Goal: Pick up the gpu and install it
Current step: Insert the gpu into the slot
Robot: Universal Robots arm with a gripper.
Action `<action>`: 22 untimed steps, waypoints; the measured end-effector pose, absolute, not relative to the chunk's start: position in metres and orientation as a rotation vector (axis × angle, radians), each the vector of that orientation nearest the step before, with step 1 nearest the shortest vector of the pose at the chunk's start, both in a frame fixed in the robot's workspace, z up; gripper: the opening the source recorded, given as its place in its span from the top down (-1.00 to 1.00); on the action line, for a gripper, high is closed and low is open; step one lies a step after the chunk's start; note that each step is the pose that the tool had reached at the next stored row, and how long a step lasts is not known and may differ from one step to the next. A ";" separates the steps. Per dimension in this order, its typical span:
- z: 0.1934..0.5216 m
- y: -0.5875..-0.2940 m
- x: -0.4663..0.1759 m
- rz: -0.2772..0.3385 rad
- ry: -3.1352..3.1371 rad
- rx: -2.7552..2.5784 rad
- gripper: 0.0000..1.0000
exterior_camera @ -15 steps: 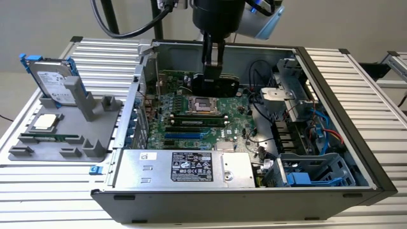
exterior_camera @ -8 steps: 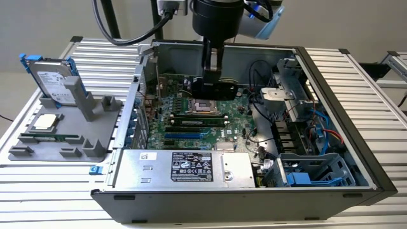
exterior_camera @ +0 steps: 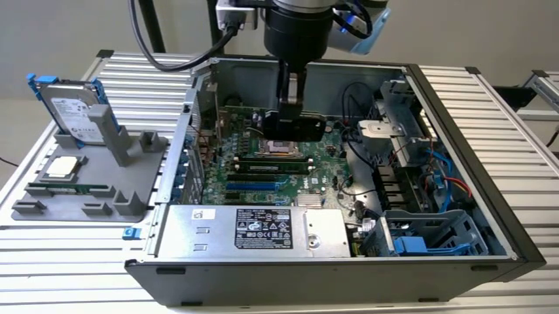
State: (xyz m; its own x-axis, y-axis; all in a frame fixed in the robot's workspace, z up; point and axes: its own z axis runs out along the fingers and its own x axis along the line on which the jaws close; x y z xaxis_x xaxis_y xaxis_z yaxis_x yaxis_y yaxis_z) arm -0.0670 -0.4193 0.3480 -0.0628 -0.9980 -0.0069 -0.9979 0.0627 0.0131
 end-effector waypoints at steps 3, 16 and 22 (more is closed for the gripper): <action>0.346 -0.419 -0.067 -0.022 -2.287 2.148 1.00; 0.339 -0.419 -0.067 -0.022 -2.287 2.148 1.00; 0.339 -0.419 -0.067 -0.022 -2.287 2.148 1.00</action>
